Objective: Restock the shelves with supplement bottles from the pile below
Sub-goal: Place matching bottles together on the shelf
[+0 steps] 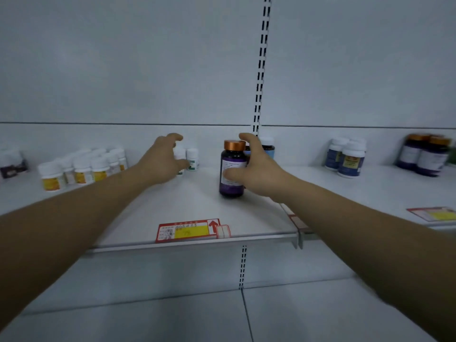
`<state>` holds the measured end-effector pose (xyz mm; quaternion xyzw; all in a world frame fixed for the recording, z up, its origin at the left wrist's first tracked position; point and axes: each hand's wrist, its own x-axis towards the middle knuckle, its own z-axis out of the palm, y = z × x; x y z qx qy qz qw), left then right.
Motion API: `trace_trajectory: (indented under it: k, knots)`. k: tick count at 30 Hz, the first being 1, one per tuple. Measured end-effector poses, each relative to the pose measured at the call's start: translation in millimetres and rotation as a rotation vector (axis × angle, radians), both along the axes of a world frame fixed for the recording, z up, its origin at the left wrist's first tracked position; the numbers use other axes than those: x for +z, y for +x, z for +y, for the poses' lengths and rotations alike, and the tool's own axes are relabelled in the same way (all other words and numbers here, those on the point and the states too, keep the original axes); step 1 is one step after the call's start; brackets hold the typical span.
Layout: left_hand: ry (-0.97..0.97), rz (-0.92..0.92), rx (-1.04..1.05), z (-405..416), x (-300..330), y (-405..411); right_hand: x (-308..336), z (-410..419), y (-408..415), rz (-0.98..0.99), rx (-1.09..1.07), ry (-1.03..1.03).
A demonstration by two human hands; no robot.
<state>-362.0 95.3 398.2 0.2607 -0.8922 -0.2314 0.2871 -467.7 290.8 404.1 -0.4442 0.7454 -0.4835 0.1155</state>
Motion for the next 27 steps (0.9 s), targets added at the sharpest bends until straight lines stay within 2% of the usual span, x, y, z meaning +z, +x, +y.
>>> trace_trajectory:
  k: [6,10,18,27]
  knots:
    - [0.33,-0.161,-0.381,92,19,-9,3,40,-12,-0.19,-0.118,-0.215]
    - [0.475,-0.172,-0.56,154,17,-40,6,90,-27,-0.2,-0.173,-0.263]
    - [0.436,-0.132,-0.759,302,14,-136,5,235,-103,-0.163,-0.335,-0.302]
    - [0.406,-0.103,-0.771,462,9,-273,11,402,-224,-0.105,-0.423,-0.263]
